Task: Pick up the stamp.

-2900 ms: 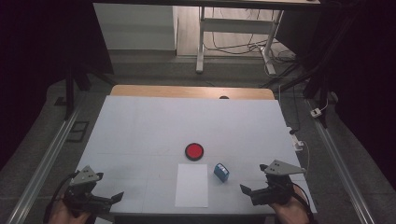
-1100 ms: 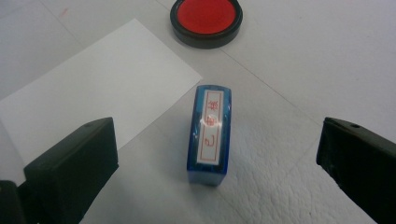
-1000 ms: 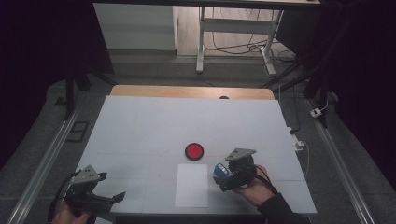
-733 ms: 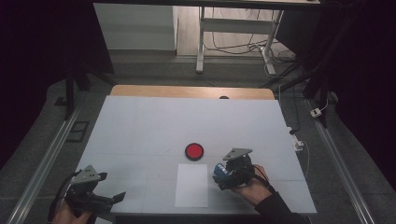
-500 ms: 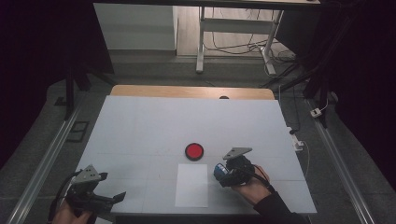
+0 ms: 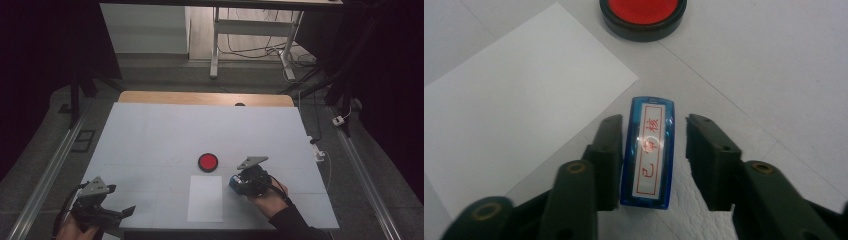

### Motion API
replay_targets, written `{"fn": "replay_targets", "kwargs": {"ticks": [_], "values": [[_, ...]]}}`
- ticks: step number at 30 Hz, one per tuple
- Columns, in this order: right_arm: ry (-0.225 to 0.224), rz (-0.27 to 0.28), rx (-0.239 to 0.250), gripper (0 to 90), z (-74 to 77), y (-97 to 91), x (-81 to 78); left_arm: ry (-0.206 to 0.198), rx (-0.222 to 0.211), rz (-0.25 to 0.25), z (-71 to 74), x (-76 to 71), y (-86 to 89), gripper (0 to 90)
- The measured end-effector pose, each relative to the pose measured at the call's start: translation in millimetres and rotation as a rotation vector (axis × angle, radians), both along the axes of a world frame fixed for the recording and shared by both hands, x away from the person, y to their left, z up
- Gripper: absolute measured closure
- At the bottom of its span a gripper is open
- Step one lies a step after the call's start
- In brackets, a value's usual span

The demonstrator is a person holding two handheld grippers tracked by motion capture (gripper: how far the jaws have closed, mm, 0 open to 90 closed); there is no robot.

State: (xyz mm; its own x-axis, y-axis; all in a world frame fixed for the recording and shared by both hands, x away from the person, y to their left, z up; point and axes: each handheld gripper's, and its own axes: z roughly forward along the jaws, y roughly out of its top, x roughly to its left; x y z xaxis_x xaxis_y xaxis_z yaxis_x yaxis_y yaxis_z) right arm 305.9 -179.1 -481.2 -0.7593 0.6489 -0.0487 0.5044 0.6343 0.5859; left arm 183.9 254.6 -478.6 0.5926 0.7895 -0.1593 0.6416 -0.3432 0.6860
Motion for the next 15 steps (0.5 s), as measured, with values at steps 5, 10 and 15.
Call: {"fn": "replay_targets", "kwargs": {"ticks": [5,10,15], "values": [[0.002,0.012,-0.004,68.9,0.0,-0.4,0.5,0.0,0.002,-0.001,0.1,0.0,-0.1,2.1],[-0.004,0.012,0.004,69.3,1.8,-2.4,1.1,0.0,0.003,-0.002,0.1,0.0,-0.2,2.1],[-0.01,0.036,0.024,69.4,7.8,-3.7,-1.1,0.0,0.003,-0.002,0.1,0.0,-0.2,2.1]]}}
